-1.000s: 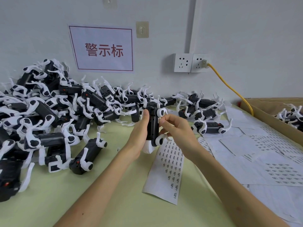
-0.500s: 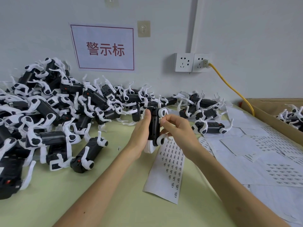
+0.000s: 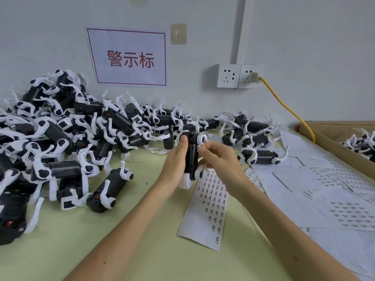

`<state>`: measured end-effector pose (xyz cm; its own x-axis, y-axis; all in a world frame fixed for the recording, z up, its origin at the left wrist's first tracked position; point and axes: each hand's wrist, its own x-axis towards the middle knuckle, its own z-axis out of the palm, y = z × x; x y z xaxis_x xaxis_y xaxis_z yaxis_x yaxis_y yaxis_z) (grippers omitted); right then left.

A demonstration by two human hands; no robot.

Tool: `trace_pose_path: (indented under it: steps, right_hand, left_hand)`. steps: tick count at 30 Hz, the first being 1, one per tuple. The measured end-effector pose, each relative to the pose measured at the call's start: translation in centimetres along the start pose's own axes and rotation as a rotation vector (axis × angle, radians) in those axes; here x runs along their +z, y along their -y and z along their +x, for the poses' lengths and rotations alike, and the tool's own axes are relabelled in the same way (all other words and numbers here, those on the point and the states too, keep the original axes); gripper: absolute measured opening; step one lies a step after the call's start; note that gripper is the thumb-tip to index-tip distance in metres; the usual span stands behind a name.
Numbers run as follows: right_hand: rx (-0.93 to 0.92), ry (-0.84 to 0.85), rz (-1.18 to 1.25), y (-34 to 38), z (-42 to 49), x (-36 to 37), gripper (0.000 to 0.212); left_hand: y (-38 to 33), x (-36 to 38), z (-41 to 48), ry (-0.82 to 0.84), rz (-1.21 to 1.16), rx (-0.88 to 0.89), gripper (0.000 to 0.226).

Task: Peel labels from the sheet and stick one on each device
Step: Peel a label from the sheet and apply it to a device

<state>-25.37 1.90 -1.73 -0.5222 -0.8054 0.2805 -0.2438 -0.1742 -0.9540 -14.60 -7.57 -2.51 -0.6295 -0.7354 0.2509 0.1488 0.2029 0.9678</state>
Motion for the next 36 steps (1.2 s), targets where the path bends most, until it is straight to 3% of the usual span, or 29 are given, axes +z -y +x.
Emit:
trace_pose_path:
  steps: [13,17,29,33,36]
  right_hand:
    - [0.094,-0.078,0.173,0.3,-0.1,-0.4,0.015]
    - [0.097,-0.104,0.161,0.3,0.0,-0.5,0.024]
    - [0.196,0.013,0.278,1.0,-0.4,0.1,0.021]
    - [0.132,0.106,0.383,1.3,-0.5,-0.1,0.019]
    - [0.077,0.116,0.358,1.2,-0.7,0.2,0.024]
  left_hand:
    - [0.4,-0.3,0.2,0.014,0.03,0.003,0.076]
    - [0.3,-0.4,0.2,0.028,0.02,-0.009,0.074]
    - [-0.6,-0.1,-0.4,0.184,-0.283,-0.213,0.07]
    - [-0.7,0.1,-0.3,0.242,-0.495,-0.261,0.071]
    - [-0.7,-0.2,-0.3,0.314,-0.458,-0.249,0.077]
